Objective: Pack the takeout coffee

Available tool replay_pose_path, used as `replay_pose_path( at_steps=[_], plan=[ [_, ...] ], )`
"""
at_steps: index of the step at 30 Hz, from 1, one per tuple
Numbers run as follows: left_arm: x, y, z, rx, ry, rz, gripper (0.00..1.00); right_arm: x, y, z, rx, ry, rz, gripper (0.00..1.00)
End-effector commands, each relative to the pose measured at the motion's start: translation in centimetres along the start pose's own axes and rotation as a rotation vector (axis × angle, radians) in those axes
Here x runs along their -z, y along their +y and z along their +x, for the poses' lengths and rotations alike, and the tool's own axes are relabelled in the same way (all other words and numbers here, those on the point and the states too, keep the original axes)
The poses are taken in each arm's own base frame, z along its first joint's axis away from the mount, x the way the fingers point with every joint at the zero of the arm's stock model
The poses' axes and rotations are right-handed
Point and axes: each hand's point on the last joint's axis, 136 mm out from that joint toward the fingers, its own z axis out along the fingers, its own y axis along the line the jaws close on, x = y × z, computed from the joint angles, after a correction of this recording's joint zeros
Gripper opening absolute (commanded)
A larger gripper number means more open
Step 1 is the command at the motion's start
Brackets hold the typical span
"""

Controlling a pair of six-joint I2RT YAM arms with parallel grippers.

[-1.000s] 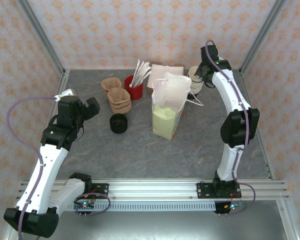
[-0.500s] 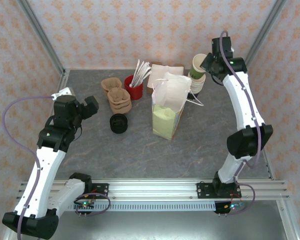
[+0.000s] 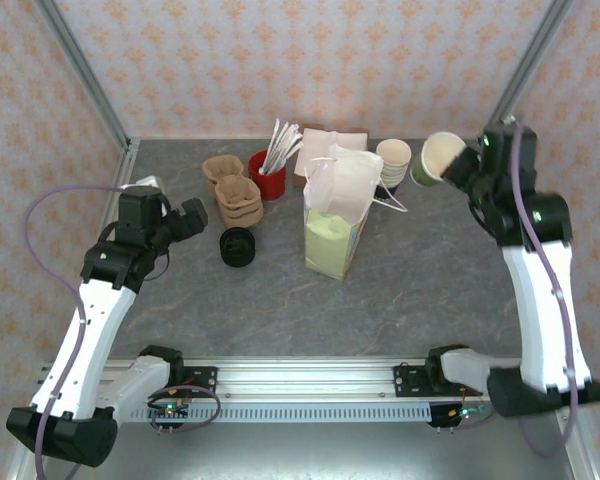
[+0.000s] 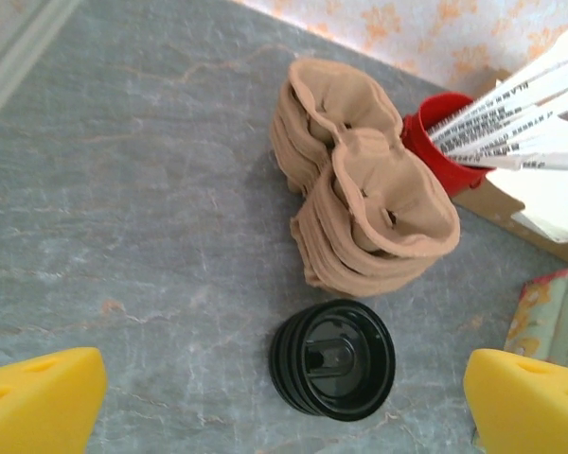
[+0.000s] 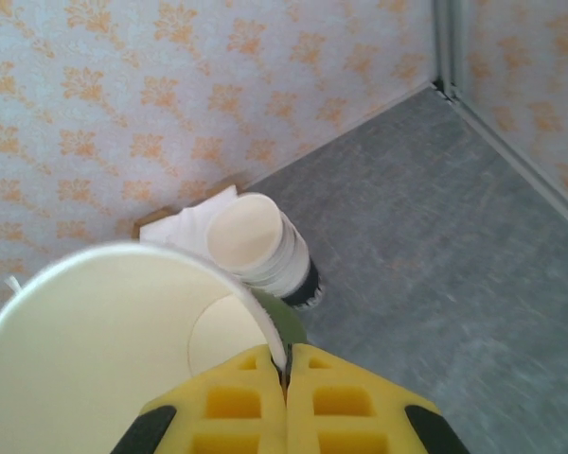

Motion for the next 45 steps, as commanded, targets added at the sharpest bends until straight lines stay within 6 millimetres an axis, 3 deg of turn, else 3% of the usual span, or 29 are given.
replay_pose_path(
  at_steps=[1,3,7,14,17,25,31,36,39,45],
  plan=[
    [-1.3,-0.5,2.7,0.0,0.105,0.019,0.97,1.8,-3.8,4.0,0.079,0.063,0.086,0.0],
    [-2.2,0.5,4.1,0.004,0.154,-0.046,0.97,2.9,-5.9,6.3,0.104,0.102,0.126,0.0],
    [-4.3,1.9,6.9,0.029,0.238,-0.125,0.97,3.8,-7.2,12.0,0.146,0.253,0.063,0.0],
    [-7.4,1.1,10.7,0.014,0.345,-0.09,0.93,2.0,-6.1,22.4,-0.054,0.529,-0.141,0.0],
    [-8.2,0.3,11.6,0.007,0.362,-0.052,0.88,1.0,-5.9,25.2,-0.129,0.547,-0.201,0.0],
    [-9.5,-0.7,11.2,-0.006,0.337,-0.027,0.82,-0.5,-5.7,28.9,-0.087,0.563,-0.228,0.0],
    [-10.4,-2.0,11.4,-0.025,0.344,-0.013,0.75,-0.8,-3.4,32.0,0.072,0.583,-0.263,0.0],
    [-10.8,-1.9,11.6,-0.047,0.334,-0.042,0.73,-0.5,-0.4,32.8,0.153,0.528,-0.321,0.0],
    [-11.1,-1.5,11.5,-0.055,0.332,-0.07,0.58,-0.6,1.8,33.2,0.17,0.498,-0.348,0.0],
    [-11.8,-0.7,11.3,-0.073,0.33,-0.135,0.52,-1.3,5.2,34.2,0.21,0.461,-0.349,0.0]
  ],
)
